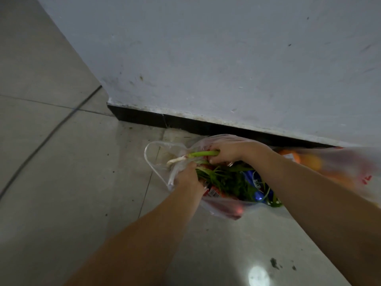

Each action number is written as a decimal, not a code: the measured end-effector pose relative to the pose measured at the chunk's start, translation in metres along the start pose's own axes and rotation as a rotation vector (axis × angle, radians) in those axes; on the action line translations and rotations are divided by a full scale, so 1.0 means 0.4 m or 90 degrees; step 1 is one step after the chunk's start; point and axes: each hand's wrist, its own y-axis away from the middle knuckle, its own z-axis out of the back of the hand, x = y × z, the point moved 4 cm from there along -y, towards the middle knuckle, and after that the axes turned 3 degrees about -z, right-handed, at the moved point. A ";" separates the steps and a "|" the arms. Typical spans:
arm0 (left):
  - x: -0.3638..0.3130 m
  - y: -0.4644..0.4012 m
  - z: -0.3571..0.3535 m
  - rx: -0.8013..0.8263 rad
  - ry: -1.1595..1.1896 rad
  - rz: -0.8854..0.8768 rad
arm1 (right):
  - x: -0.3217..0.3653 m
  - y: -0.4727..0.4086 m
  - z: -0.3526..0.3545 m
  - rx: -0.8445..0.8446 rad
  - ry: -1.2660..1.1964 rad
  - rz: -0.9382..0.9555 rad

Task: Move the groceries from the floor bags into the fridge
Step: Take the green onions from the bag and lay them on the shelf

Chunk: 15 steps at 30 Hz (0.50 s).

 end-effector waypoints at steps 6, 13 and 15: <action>0.014 0.015 -0.002 0.108 0.059 0.025 | 0.026 -0.018 -0.047 -0.171 0.083 0.032; -0.010 0.055 -0.025 0.192 -0.145 0.056 | -0.015 0.109 0.078 -0.117 -0.237 -0.058; -0.059 0.077 -0.037 0.213 -0.237 0.077 | -0.033 0.168 0.101 -0.075 -0.314 -0.087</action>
